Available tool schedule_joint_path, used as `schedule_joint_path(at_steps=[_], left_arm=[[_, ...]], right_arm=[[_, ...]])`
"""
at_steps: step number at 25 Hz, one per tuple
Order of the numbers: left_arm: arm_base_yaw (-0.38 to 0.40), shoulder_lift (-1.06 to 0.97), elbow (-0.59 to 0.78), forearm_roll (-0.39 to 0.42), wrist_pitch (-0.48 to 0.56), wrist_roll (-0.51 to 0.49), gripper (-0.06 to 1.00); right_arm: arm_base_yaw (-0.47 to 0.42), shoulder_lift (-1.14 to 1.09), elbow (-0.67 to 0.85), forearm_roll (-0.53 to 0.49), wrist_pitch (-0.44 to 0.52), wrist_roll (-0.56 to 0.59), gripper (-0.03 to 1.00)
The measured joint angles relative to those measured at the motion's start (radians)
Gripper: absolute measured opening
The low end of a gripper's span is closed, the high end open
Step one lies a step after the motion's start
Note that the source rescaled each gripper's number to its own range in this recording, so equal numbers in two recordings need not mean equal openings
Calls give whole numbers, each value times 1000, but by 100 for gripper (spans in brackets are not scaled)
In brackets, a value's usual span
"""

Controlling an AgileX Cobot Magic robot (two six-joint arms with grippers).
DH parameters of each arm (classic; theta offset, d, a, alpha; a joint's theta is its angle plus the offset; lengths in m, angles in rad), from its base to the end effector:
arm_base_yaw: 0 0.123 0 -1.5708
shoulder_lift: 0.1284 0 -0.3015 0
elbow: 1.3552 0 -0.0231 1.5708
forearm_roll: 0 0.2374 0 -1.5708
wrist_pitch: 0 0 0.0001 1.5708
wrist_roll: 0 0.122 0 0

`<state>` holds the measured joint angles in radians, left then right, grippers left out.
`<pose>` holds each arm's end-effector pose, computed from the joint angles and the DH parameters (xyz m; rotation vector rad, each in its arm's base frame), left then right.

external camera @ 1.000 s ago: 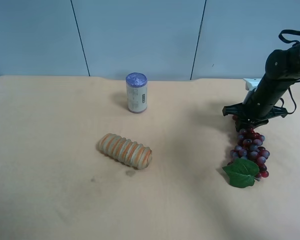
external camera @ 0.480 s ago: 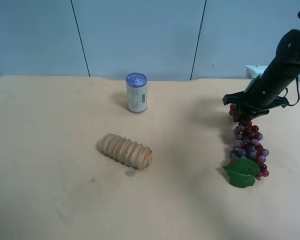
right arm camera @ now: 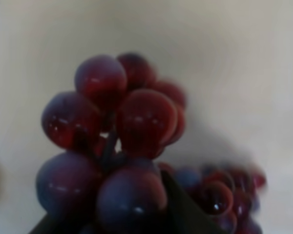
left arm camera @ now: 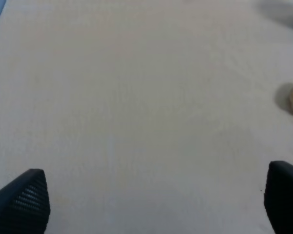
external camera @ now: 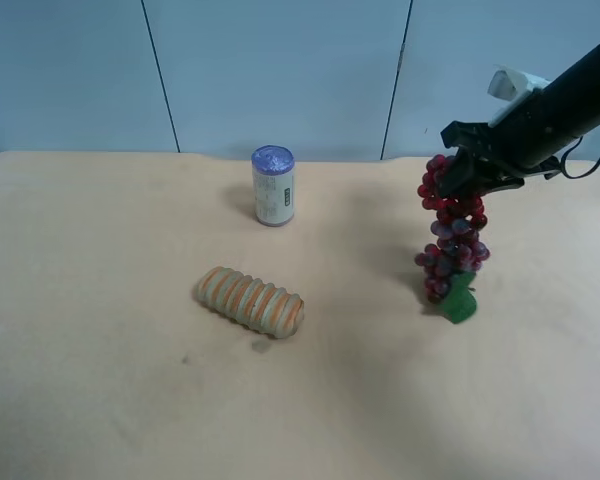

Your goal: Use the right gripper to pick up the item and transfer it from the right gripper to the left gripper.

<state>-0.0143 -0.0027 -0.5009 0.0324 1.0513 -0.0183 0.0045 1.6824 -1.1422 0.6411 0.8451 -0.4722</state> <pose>-0.0056 0.0035 0.2580 -0.0054 2.0309 0.0182 0.3357 0.0561 0.2315 -0.1459 2.6896 0.6334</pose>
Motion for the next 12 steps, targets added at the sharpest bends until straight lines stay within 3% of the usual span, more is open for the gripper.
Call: schedule_joint_path(at_steps=[5, 12], left_arm=[[0, 0, 0, 0, 0, 0, 81], [0, 0, 0, 0, 0, 0, 81]], right_arm=[[81, -41, -4, 168, 86, -167, 3], [254, -41, -96, 277, 112, -205, 2]])
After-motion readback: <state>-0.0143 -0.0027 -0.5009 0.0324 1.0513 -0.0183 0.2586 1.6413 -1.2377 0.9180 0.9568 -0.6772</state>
